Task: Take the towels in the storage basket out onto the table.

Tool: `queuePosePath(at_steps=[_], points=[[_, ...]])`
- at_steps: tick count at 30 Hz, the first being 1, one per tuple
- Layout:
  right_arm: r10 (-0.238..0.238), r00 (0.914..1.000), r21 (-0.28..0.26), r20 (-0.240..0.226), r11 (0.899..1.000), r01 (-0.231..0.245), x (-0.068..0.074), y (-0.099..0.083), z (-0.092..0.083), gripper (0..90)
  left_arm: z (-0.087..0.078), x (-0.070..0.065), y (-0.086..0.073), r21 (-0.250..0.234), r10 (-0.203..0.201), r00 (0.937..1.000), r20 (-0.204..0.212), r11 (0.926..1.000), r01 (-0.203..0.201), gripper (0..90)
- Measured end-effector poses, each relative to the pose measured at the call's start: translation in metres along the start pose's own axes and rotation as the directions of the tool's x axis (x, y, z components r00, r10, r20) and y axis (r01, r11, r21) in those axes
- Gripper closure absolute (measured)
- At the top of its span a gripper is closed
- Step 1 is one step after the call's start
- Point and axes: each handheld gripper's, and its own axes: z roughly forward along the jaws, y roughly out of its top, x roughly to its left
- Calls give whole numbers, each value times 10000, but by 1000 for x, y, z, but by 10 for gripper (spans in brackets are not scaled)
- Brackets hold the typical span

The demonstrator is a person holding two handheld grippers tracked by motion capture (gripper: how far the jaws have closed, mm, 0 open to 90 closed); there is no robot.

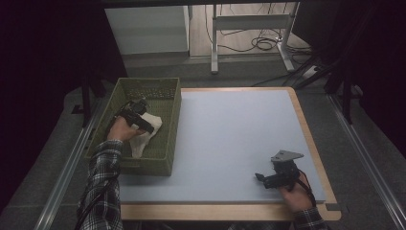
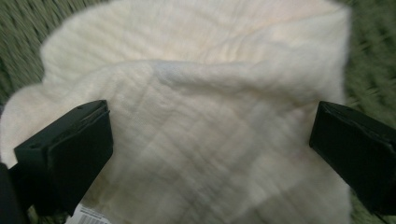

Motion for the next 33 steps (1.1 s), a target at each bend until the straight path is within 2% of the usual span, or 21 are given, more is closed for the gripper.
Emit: queuePosePath(at_steps=[5,6,7,8,9,10,11,12,13,14,15,17,20,26,28,29,30,33], points=[[1,10000,-1,0,10000,-1,0,0,0,66,10,2,3,721,-275,9993,255,9971,256,37],[1,10000,0,-1,10000,-1,0,0,0,66,11,3,4,760,-397,9983,432,9964,363,51],[0,10000,-2,-1,10000,0,0,0,0,66,10,4,4,799,-503,9967,640,9958,452,136],[0,10000,-2,-1,10000,0,0,0,0,66,9,4,3,798,-520,9948,871,9958,451,136],[-1,10000,-3,1,10000,1,0,0,0,66,8,4,3,831,-567,9936,976,9954,486,246],[-1,10000,-3,1,10000,1,0,0,0,66,6,4,3,820,-496,9927,1097,9958,406,246],[0,10000,-2,-1,10000,0,0,0,0,66,4,3,3,793,-414,9899,1354,9964,308,339],[0,10000,-3,-1,10000,0,0,0,0,66,2,2,2,814,-237,9923,1216,9966,139,552],[0,10000,-3,-1,10000,0,0,0,0,66,2,1,2,834,-170,9925,1206,9965,70,552],[-6,10000,-3,2,10000,6,0,0,0,66,1,0,2,807,-236,9903,1373,9967,125,611],[-1,10000,-2,0,10000,1,0,0,0,66,1,-1,2,822,-83,9908,1351,9966,-28,671],[-1,10000,-2,-1,10000,1,0,0,0,66,0,-3,3,833,92,9914,1304,9963,-202,731],[1,10000,0,-3,10000,-1,0,0,0,66,-3,-3,3,766,224,9917,1264,9965,-323,763],[-3,10000,2,0,10000,3,0,0,0,66,-16,2,-3,134,41,9880,1542,9999,-62,763],[-1,10000,0,-2,10000,1,0,0,0,66,-23,4,-5,-200,-61,9855,1696,9998,96,763],[-4,10000,4,-1,10000,4,0,0,0,66,-31,5,-9,-724,-165,9821,1875,9969,306,763],[-4,10000,4,-1,10000,4,0,0,0,66,-31,5,-9,-724,-165,9821,1875,9969,306,763],[-6,10000,3,1,10000,6,0,0,0,65,-41,7,-16,-1363,-148,9755,2194,9896,457,762]])
